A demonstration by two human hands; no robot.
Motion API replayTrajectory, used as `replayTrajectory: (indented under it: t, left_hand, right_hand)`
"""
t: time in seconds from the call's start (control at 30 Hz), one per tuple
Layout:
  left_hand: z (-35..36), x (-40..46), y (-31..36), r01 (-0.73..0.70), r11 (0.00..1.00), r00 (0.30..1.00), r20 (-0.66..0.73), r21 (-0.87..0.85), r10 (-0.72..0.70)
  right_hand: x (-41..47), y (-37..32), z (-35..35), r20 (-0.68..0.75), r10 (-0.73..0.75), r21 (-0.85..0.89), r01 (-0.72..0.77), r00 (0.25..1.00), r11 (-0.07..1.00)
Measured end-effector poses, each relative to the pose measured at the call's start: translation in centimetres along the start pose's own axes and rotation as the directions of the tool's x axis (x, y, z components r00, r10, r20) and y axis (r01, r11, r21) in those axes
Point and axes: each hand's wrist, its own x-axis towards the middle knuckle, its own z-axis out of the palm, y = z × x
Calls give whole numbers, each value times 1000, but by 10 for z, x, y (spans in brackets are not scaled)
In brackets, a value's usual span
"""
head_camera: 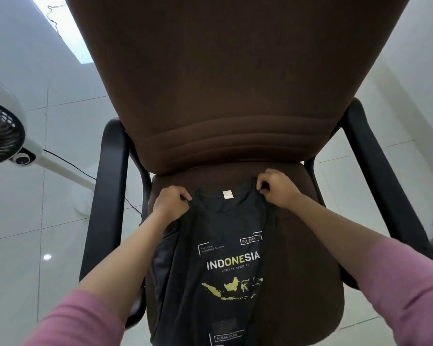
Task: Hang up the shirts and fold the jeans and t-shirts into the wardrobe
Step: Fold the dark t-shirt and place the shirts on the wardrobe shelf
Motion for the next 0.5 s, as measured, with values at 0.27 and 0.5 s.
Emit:
replayTrajectory:
  t: [0.27,0.5]
  left_hand:
    - [-42,-75,43,-49,999,990,-129,9,49]
    - [-75,-208,95,13,998,968,-250,62,3]
  right_hand:
    - [-63,-27,-71,35,-115,83,112,993,990]
    - [-158,-65,-145,-34,-274,74,276,961,958]
